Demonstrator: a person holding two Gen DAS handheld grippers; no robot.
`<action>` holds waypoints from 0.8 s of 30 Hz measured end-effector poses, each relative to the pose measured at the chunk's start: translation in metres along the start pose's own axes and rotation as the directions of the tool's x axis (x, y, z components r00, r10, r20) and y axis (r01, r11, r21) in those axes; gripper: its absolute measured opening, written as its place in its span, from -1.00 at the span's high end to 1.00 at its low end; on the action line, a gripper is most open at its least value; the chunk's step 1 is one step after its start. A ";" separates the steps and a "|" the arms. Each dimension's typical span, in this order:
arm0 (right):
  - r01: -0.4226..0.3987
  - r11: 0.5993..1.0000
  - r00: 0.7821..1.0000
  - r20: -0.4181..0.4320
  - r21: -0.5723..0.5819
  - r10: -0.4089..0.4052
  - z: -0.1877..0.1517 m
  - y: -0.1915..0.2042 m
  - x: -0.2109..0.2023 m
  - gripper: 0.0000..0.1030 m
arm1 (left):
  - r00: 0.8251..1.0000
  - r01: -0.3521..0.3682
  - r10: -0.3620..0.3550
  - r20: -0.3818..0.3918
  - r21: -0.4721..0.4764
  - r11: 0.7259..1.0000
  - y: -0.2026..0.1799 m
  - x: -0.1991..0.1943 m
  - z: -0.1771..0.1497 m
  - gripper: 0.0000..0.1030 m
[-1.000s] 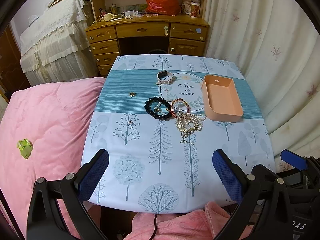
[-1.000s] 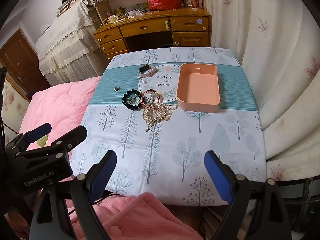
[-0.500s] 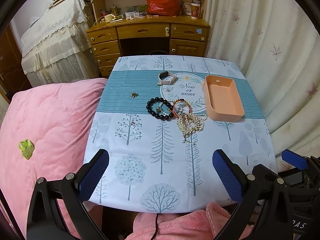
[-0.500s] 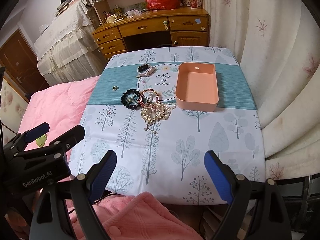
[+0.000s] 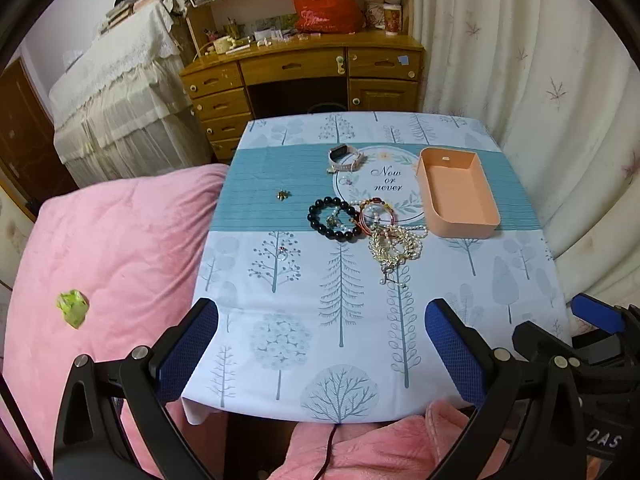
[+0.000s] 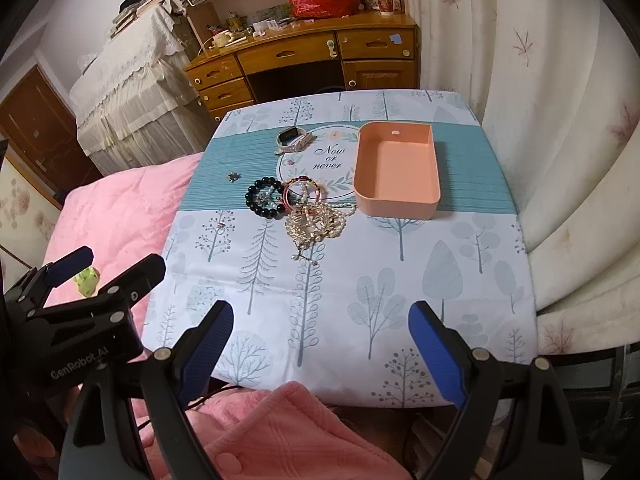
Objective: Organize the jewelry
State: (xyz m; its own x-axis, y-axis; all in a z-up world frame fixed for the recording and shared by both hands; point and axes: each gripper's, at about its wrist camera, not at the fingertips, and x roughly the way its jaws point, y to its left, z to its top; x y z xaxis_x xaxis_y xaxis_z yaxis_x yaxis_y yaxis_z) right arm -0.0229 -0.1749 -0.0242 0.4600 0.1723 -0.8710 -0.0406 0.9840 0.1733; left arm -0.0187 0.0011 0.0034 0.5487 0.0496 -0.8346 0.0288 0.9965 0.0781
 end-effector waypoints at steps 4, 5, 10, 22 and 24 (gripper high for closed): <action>-0.016 1.000 1.000 0.016 0.019 0.015 -0.001 -0.001 -0.004 -0.75 | 0.999 -0.038 0.037 0.026 0.028 0.999 0.000 -0.011 -0.001 -0.98; -0.017 1.000 1.000 0.025 0.025 0.017 -0.001 -0.001 -0.006 -0.75 | 0.999 -0.040 0.039 0.030 0.033 0.999 0.000 -0.013 0.000 -0.98; -0.037 0.999 0.998 0.048 0.035 0.035 -0.001 -0.002 -0.011 -0.75 | 0.999 -0.027 0.026 0.035 0.034 0.999 0.003 -0.019 0.000 -0.99; -0.017 0.997 0.973 0.228 -0.079 0.034 -0.005 -0.012 -0.003 -0.74 | 0.999 0.013 -0.014 0.039 0.029 0.999 0.029 0.006 0.010 -0.98; -0.009 0.993 0.971 0.238 -0.116 0.036 -0.007 -0.011 0.008 -0.75 | 1.000 0.017 -0.018 0.023 0.044 0.999 0.036 0.018 0.011 -0.99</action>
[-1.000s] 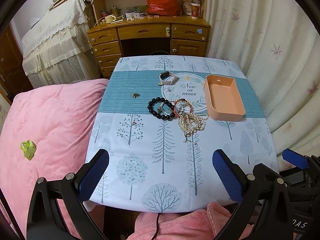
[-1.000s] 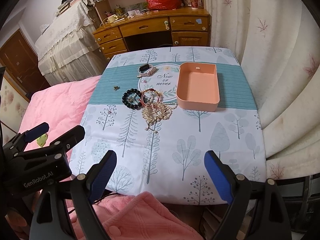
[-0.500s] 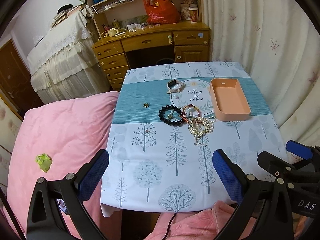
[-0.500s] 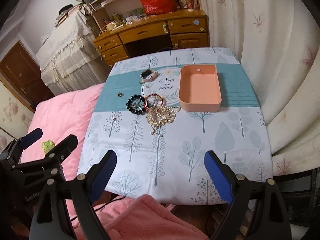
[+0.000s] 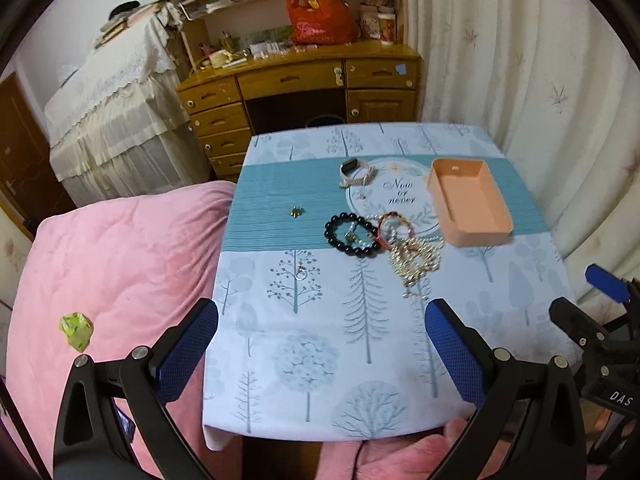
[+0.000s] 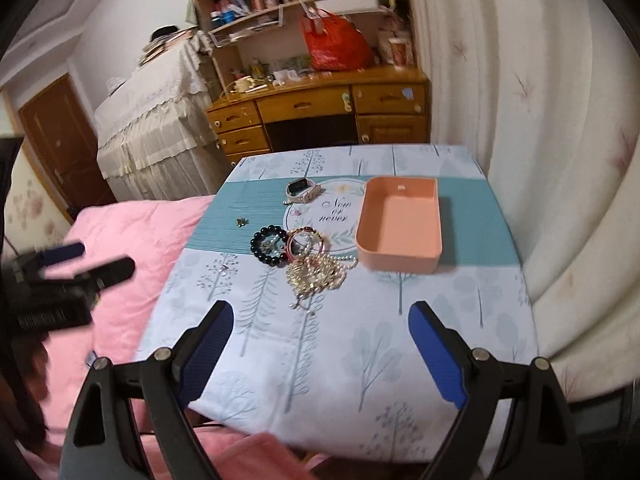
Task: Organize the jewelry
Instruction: 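Move the right tool to the gold leaf hair comb and grasp it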
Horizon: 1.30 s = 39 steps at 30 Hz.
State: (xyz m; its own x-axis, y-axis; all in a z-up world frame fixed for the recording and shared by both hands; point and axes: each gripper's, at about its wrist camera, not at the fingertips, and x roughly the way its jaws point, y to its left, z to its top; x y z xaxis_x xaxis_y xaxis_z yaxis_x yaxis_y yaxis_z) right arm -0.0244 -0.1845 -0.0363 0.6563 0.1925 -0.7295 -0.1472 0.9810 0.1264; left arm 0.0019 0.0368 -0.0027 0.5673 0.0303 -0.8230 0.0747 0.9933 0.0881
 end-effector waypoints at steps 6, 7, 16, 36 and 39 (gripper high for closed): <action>0.011 0.990 0.999 -0.042 -0.139 -0.017 -0.012 0.013 0.036 -0.75 | 0.998 -0.005 0.007 -0.061 0.027 1.000 0.016 0.052 -0.002 -0.98; 0.011 0.984 0.998 -0.058 -0.178 -0.021 -0.014 0.019 0.046 -0.75 | 0.998 0.005 -0.004 -0.063 0.018 1.000 0.019 0.062 -0.002 -0.98; 0.022 0.945 1.000 0.006 -0.326 -0.022 -0.018 0.050 0.121 -0.75 | 0.997 -0.001 0.008 -0.081 0.077 0.997 0.026 0.177 -0.001 -0.67; 0.020 0.988 0.971 -0.231 -0.155 -0.056 0.005 0.037 0.248 -0.75 | 0.980 0.139 -0.123 -0.155 0.100 0.985 0.040 0.265 0.006 0.12; 0.005 0.988 0.965 -0.258 -0.156 -0.045 0.006 0.038 0.253 -0.74 | 0.980 0.152 -0.133 -0.151 0.124 0.980 0.038 0.266 0.003 0.23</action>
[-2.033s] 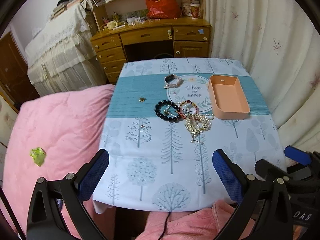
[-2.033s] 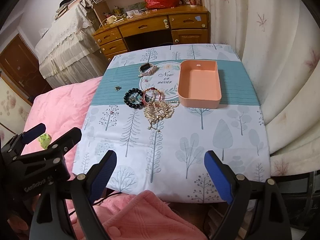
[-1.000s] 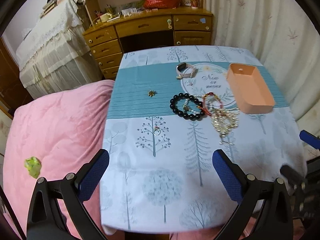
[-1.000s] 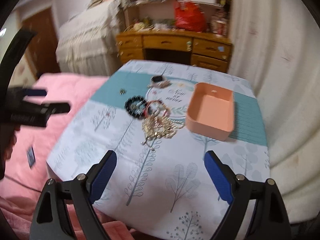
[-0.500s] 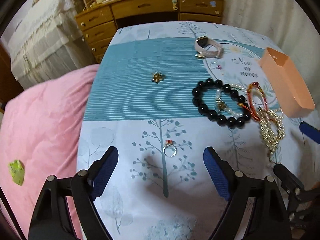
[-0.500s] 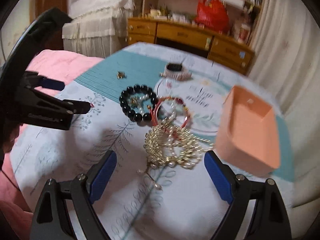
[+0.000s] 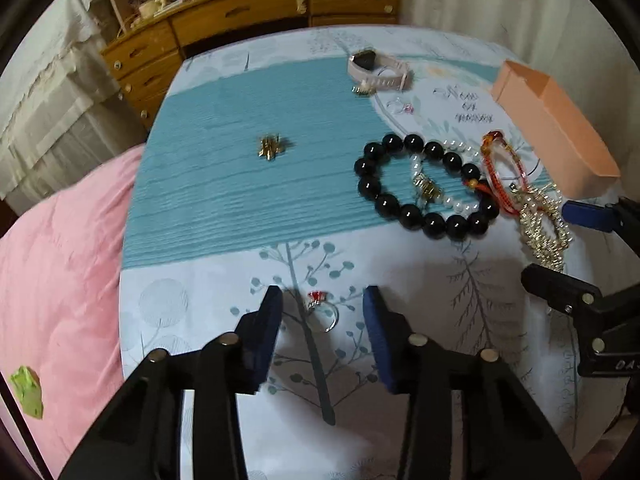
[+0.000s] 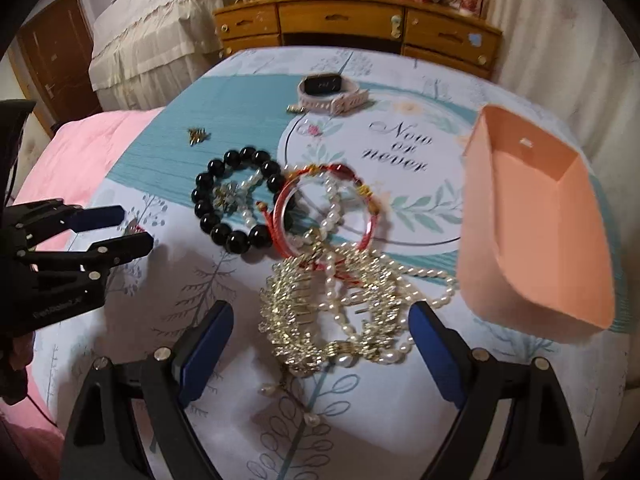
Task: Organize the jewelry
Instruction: 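Move the right tool to the gold leaf hair comb and grasp it, then carry the hair comb into the pink box and open the right tool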
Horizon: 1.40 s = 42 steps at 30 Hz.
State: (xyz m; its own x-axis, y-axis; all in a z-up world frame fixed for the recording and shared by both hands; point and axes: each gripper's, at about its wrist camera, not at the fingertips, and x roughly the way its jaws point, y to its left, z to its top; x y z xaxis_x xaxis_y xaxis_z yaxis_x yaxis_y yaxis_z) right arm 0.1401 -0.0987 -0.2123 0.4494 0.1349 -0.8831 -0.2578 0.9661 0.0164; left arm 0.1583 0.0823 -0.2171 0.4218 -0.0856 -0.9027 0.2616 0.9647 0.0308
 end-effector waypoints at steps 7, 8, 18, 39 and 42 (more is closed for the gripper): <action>-0.004 1.000 1.000 -0.028 -0.021 0.004 0.006 0.000 0.001 -0.39 | 0.998 0.064 -0.064 -0.004 -0.031 0.997 0.009 0.001 0.000 0.75; -0.010 1.000 0.999 -0.035 -0.022 0.010 0.006 -0.001 0.001 -0.38 | 0.998 0.060 -0.060 -0.002 -0.024 0.998 0.008 0.001 0.000 0.75; -0.058 0.998 0.997 -0.045 0.001 0.058 0.010 -0.005 -0.005 -0.18 | 1.000 -0.009 0.009 0.000 -0.001 1.000 -0.002 -0.002 -0.001 0.80; -0.260 0.965 0.957 0.132 0.013 0.256 0.016 -0.049 -0.078 -0.18 | 0.994 -0.090 0.095 0.049 -0.107 0.990 -0.048 -0.074 0.044 0.81; -0.263 0.964 0.950 0.183 0.033 0.253 0.027 -0.068 -0.100 -0.18 | 0.995 -0.074 0.077 0.058 -0.055 0.996 -0.069 -0.079 0.060 0.81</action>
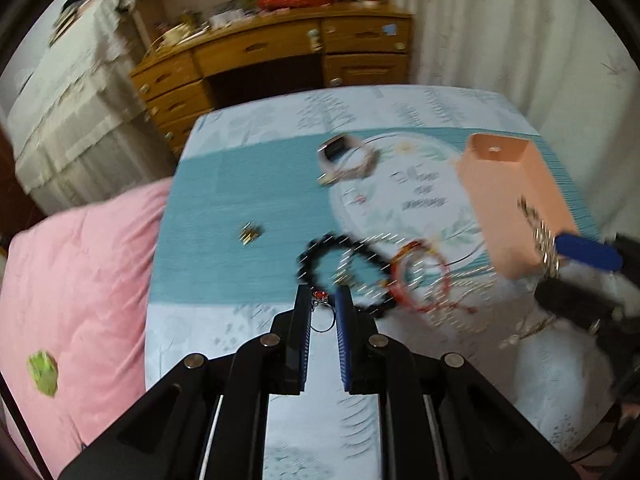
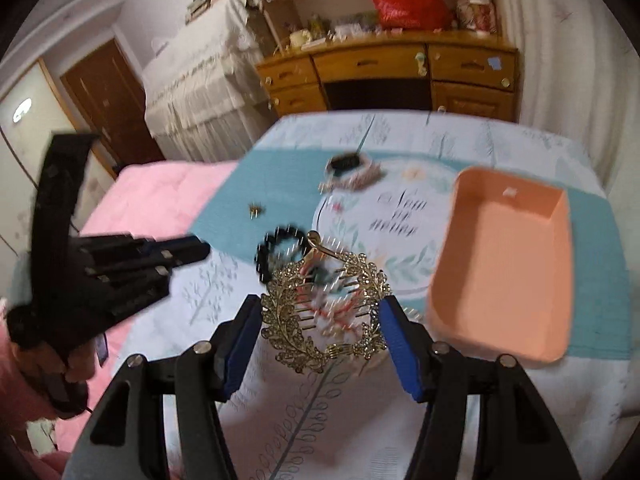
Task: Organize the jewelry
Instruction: 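Carry the hair comb into the pink box and open the right tool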
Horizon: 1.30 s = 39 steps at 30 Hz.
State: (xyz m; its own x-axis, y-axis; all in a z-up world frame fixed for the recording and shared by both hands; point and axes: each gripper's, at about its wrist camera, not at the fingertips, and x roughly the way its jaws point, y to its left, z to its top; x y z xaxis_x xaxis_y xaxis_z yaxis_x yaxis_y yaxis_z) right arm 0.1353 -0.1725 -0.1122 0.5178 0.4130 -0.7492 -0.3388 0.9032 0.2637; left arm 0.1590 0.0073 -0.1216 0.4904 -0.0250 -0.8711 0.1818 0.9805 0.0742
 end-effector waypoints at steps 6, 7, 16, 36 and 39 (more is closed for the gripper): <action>-0.005 0.997 0.992 0.130 0.071 -0.004 0.034 -0.039 -0.037 -0.18 | 0.996 0.086 -0.089 0.031 0.093 0.992 -0.053 -0.002 0.040 0.80; 0.008 0.997 0.989 0.148 0.079 -0.019 0.039 -0.046 -0.042 -0.18 | 0.993 0.101 -0.106 0.050 0.095 0.990 -0.062 -0.002 0.049 0.80; -0.035 0.998 0.983 0.182 0.043 0.027 0.052 -0.097 -0.039 -0.19 | 0.962 0.217 -0.226 0.152 0.074 0.973 -0.119 0.004 0.087 0.80; -0.044 0.996 0.997 0.072 0.075 0.039 0.043 -0.135 -0.027 -0.41 | 0.979 0.193 -0.192 0.060 -0.011 0.981 -0.114 0.021 0.065 -0.66; -0.043 0.994 0.998 0.057 0.098 0.038 0.033 -0.130 -0.029 -0.41 | 0.989 0.141 -0.138 0.043 -0.068 0.988 -0.089 0.019 0.052 -0.66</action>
State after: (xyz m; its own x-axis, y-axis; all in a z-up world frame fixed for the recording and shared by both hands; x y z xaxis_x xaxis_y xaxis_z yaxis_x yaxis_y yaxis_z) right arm 0.1902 -0.2986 -0.1048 0.5482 0.4529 -0.7031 -0.2820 0.8915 0.3545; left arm 0.1968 -0.0910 -0.1197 0.4972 -0.1685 -0.8511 0.1903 0.9782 -0.0825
